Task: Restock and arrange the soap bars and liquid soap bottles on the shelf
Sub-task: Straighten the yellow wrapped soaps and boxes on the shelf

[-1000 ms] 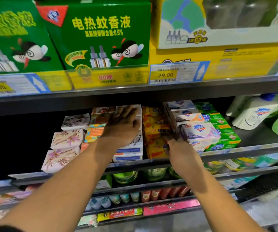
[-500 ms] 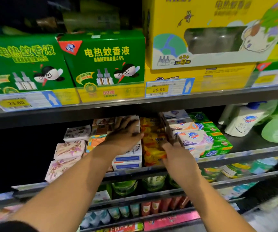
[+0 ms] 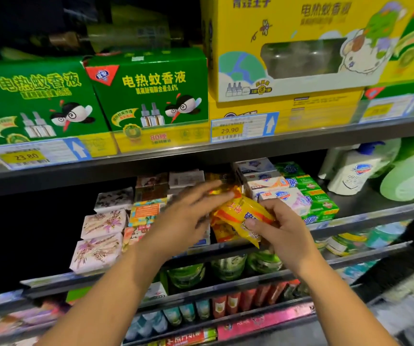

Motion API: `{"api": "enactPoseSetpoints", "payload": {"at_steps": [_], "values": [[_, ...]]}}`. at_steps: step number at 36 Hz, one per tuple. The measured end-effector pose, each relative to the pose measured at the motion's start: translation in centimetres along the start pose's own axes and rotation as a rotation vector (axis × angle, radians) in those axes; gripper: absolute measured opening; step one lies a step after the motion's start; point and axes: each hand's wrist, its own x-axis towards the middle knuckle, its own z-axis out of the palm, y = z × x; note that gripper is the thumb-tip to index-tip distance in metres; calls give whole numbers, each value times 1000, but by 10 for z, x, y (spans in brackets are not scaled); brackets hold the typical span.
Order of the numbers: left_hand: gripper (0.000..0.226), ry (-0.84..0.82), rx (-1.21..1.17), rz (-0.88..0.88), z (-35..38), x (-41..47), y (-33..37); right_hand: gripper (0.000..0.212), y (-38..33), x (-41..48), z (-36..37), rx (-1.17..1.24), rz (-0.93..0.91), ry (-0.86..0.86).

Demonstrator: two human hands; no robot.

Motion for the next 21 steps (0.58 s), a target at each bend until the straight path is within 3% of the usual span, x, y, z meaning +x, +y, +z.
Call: {"api": "enactPoseSetpoints", "payload": {"at_steps": [4,8,15,19,21], "values": [[86,-1,7,76,8,-18,18,13,-2,-6,0,72,82,-155],[55,70,-136,11,12,-28,26,14,-4,-14,4,198,162,-219],[34,65,-573,-489,6,-43,43,47,0,-18,7,170,133,-158],[40,162,-936,-669,6,-47,48,23,1,-21,11,141,72,-183],[51,200,-1032,-686,5,-47,51,24,2,-22,17,111,31,-136]]}}
